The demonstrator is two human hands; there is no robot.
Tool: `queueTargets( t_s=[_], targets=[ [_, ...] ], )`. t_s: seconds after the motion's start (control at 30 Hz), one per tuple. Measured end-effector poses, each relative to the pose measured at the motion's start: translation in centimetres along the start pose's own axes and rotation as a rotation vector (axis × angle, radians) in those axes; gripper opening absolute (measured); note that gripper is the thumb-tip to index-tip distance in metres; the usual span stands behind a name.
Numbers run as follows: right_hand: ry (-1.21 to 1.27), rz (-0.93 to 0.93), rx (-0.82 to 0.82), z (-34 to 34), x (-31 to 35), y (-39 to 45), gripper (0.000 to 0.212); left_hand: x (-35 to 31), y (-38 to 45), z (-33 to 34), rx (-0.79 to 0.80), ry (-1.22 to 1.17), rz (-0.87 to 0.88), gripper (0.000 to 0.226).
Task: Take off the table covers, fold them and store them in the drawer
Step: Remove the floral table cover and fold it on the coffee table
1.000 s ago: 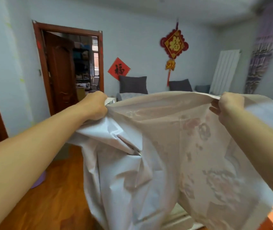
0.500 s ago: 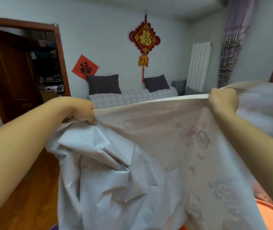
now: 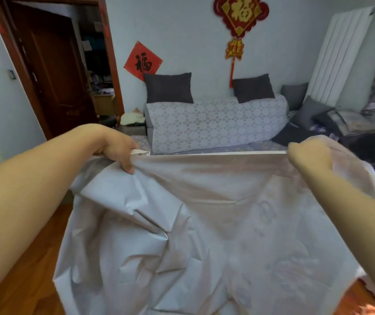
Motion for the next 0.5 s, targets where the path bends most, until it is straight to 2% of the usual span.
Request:
queueTargets(
  t_s=[0.03, 0.1, 0.2, 0.3, 0.4, 0.5],
  targets=[
    [-0.052, 0.001, 0.008, 0.9, -0.2, 1.1, 0.049, -0.3, 1.6, -0.7, -0.032, 0.046, -0.005, 0.037],
    [-0.201, -0.048, -0.077, 1.8, -0.2, 2.6, 0.056, -0.9, 5.3, -2.5, -0.138, 0.153, -0.017, 0.034],
    [-0.412, -0.399, -0.237, 4.0, 0.9, 4.6, 0.043, -3.1, 11.6, -4.9, -0.289, 0.348, -0.022, 0.027],
    [-0.646, -0.669, -0.135, 8.5, 0.2, 8.4, 0.038, -4.8, 17.9, -6.1, -0.286, 0.450, -0.035, 0.025],
    [-0.767, -0.660, 0.028, 10.9, -1.2, 12.2, 0.042, -6.6, 23.4, -8.4, -0.339, 0.478, -0.066, 0.021],
    [-0.597, -0.504, 0.082, 12.1, -2.0, 15.2, 0.038, -9.1, 28.6, -11.5, -0.591, 0.476, -0.138, 0.022]
  ],
)
Point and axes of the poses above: each hand's wrist, its own y-axis towards the middle knuckle, its own z-axis out of the palm, x = y × z, the point moved 8 cm from there along y, towards the middle knuckle, and after that the axes turned 10 degrees about y, right-handed, at the moved point
